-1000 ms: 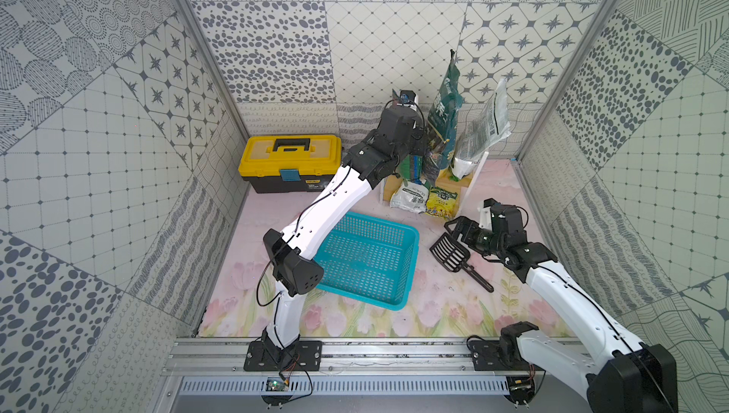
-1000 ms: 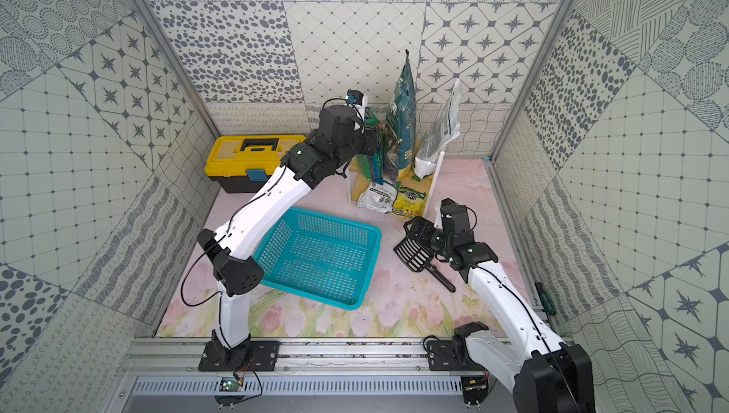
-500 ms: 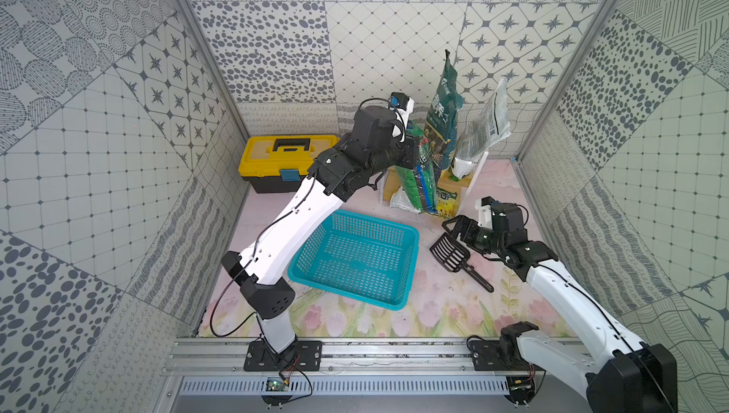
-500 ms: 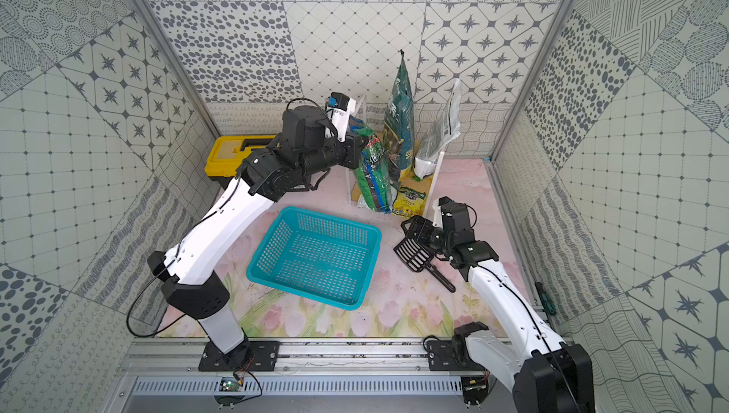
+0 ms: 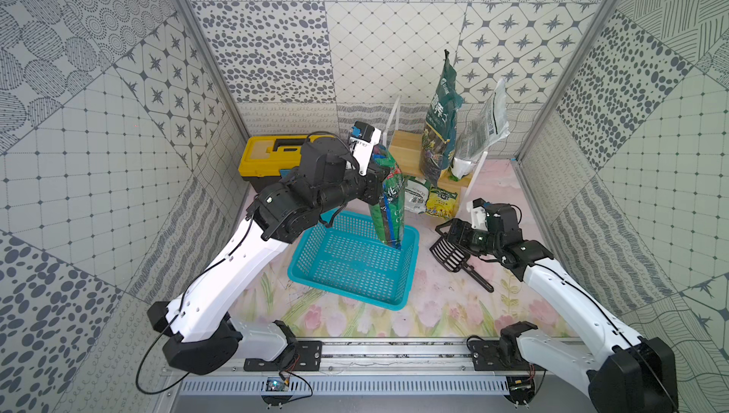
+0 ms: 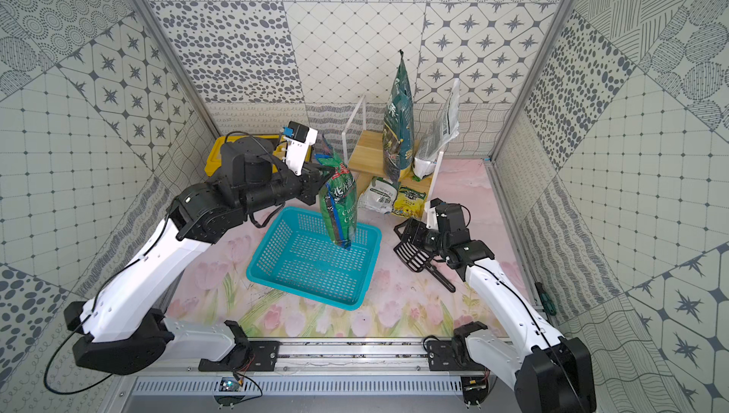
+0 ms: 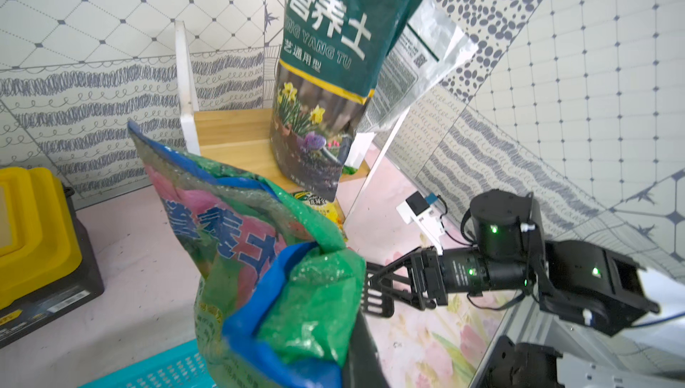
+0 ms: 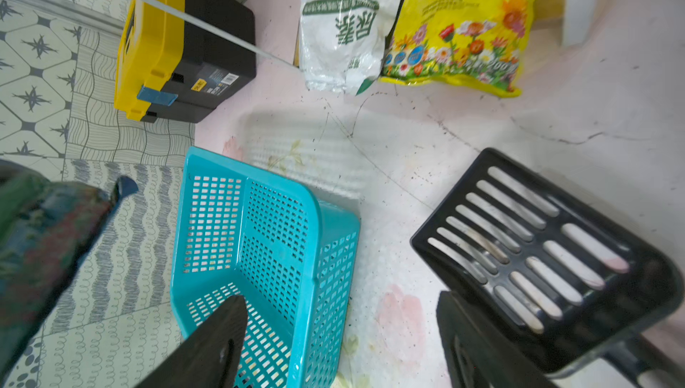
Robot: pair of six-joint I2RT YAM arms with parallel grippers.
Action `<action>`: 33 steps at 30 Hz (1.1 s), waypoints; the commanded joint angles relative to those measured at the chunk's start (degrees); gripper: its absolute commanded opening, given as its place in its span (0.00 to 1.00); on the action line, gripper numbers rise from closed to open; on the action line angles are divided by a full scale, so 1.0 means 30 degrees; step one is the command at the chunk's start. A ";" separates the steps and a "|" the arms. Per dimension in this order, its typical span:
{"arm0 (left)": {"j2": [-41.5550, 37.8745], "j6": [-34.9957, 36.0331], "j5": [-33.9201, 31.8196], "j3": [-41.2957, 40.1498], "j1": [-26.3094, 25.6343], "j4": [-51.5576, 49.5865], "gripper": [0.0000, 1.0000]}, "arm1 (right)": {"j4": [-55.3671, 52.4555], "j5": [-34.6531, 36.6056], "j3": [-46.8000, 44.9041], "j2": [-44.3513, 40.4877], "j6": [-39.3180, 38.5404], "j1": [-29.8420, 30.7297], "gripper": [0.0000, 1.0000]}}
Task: Take down the fertilizer bag from the shelf
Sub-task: Place the fertilizer bag in the storage box.
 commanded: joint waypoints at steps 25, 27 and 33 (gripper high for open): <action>-0.3912 0.7433 0.4016 -1.1098 0.5472 0.7595 0.00 | 0.6282 0.0792 0.0297 0.6537 0.4506 0.3690 0.53; -0.3979 0.7558 0.4577 -1.1535 0.6235 0.7664 0.00 | 0.6520 0.0778 0.0241 0.6777 0.4566 0.3685 0.49; -0.4974 0.7399 0.4257 -1.3952 0.7959 0.8069 0.00 | 0.6701 0.1070 0.0120 0.6843 0.4631 0.3670 0.37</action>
